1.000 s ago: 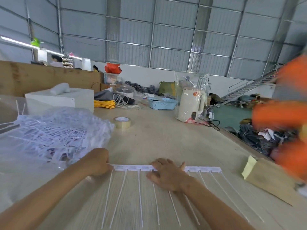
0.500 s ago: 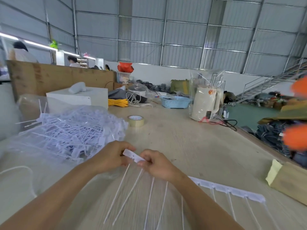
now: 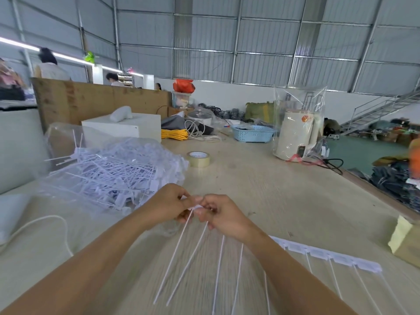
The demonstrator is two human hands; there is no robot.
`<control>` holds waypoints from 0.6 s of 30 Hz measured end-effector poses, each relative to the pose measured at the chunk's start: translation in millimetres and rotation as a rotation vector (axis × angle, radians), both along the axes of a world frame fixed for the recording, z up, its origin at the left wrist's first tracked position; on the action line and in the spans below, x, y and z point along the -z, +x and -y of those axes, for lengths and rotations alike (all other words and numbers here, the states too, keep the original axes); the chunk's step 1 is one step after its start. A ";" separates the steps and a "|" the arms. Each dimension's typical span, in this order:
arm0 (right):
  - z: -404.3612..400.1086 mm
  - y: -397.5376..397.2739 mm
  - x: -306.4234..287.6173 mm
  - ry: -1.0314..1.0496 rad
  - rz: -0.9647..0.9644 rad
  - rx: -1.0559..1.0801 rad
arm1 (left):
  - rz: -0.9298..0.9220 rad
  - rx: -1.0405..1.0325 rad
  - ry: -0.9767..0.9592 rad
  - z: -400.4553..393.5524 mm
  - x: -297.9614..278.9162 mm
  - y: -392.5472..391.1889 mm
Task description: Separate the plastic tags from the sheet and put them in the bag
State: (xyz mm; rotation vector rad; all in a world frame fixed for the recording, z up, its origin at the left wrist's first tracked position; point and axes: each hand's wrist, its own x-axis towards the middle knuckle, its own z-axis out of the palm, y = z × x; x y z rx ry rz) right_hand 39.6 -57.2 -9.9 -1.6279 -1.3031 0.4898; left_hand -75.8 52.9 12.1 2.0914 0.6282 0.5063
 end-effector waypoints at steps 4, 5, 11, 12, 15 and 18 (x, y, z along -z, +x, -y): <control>1.2 -2.9 -3.3 -0.032 0.030 -0.022 | 0.021 -0.093 0.192 9.0 2.4 4.4; 3.1 -2.0 -4.9 -0.041 0.045 -0.039 | 0.033 -0.111 0.237 10.9 2.7 6.5; 1.2 -0.9 -0.4 0.142 0.184 0.105 | 0.117 -0.095 0.065 16.4 0.4 14.0; 0.7 -2.4 0.6 0.158 0.235 0.126 | 0.121 -0.081 -0.001 15.7 -0.5 13.4; 1.3 0.3 4.5 0.128 0.562 0.163 | 0.087 -0.079 -0.122 13.1 -2.3 10.2; 1.5 1.6 5.9 0.194 0.613 0.164 | 0.083 -0.046 -0.253 15.3 -7.2 8.2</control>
